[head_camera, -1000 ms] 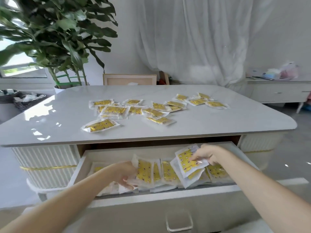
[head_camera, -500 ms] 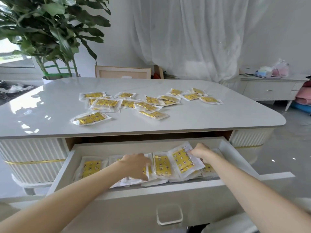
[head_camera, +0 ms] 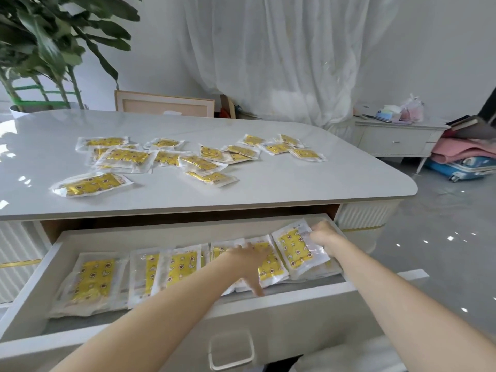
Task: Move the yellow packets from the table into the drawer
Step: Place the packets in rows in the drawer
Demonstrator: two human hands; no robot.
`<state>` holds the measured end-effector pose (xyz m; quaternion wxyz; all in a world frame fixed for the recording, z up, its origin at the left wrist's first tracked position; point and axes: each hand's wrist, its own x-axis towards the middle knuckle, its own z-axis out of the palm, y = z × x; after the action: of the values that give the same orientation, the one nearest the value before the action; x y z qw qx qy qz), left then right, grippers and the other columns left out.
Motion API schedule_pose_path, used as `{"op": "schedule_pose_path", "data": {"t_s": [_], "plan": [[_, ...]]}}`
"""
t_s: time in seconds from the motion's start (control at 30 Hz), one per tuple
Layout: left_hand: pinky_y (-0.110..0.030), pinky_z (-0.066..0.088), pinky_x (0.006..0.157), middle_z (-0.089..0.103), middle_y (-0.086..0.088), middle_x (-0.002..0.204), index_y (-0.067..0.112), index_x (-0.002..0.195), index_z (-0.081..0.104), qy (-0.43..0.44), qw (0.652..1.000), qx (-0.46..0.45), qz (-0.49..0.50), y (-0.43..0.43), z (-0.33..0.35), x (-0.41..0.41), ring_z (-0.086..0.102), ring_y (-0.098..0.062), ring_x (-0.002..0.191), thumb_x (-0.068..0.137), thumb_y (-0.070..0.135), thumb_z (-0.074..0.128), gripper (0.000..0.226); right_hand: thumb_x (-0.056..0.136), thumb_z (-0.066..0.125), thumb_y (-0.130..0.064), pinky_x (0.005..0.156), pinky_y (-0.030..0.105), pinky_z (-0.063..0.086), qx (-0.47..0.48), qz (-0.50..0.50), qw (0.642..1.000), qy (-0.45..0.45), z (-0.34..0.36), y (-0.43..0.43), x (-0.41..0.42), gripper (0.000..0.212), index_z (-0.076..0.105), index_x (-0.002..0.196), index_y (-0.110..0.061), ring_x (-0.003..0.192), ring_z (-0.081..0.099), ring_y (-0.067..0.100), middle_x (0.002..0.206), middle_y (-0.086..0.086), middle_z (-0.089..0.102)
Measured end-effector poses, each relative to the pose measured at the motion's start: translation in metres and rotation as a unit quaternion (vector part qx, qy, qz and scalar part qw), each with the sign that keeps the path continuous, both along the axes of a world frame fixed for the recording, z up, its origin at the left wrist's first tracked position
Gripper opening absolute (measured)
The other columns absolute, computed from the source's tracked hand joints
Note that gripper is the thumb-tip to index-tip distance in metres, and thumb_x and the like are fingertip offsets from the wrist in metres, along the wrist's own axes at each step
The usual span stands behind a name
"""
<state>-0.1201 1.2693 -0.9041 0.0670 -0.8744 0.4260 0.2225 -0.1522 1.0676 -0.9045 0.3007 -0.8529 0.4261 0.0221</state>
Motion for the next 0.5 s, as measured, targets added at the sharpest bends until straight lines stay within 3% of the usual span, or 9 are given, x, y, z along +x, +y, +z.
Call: {"op": "schedule_pose_path", "data": {"t_s": [0.07,0.17,0.27,0.4,0.5], "plan": [[-0.055,0.031,0.109,0.002,-0.013,0.158,0.035,0.151,-0.004,0.002,1.000,0.016,0.005,-0.003,-0.004,0.006,0.019,-0.039,0.142,0.076,0.049,0.072,0.108,0.093,0.050,-0.001,0.090,0.033,0.049,0.005,0.000,1.000,0.005,-0.004,-0.005,0.002,0.041,0.047,0.134,0.002,0.116,0.054,0.031,0.132,0.018,0.052],[-0.053,0.031,0.110,0.006,-0.011,0.157,0.037,0.150,-0.003,-0.041,0.999,0.030,-0.014,-0.005,-0.013,0.014,0.021,-0.037,0.141,0.074,0.052,0.072,0.108,0.094,0.044,0.000,0.091,0.033,0.049,0.005,0.009,1.000,0.013,-0.004,-0.001,0.002,0.041,0.045,0.135,-0.001,0.112,0.055,0.028,0.132,0.017,0.051],[-0.057,0.027,0.111,-0.004,-0.009,0.159,0.037,0.150,-0.007,-0.042,0.999,0.016,-0.013,-0.005,-0.022,0.016,0.007,-0.037,0.145,0.078,0.047,0.070,0.105,0.093,0.056,-0.009,0.091,0.032,0.049,-0.008,0.032,0.999,0.009,-0.005,0.002,0.001,0.045,0.045,0.136,-0.004,0.114,0.055,0.028,0.132,0.013,0.052],[-0.062,0.015,0.113,-0.016,-0.004,0.159,0.037,0.150,-0.008,-0.020,1.000,0.001,-0.009,0.001,-0.021,0.019,-0.009,-0.035,0.146,0.082,0.042,0.068,0.101,0.079,0.075,-0.012,0.080,0.027,0.047,-0.079,0.089,0.993,-0.006,0.003,0.007,-0.006,0.052,0.052,0.126,-0.013,0.109,0.057,0.022,0.117,0.003,0.055],[-0.061,0.014,0.114,-0.015,-0.002,0.159,0.037,0.150,-0.008,-0.010,1.000,0.000,-0.001,0.006,-0.020,0.020,-0.009,-0.033,0.146,0.081,0.044,0.068,0.102,0.069,0.080,-0.001,0.060,0.022,0.046,-0.040,0.185,0.981,0.030,0.006,0.018,-0.009,0.052,0.061,0.113,-0.021,0.078,0.058,0.013,0.091,-0.004,0.053]]}}
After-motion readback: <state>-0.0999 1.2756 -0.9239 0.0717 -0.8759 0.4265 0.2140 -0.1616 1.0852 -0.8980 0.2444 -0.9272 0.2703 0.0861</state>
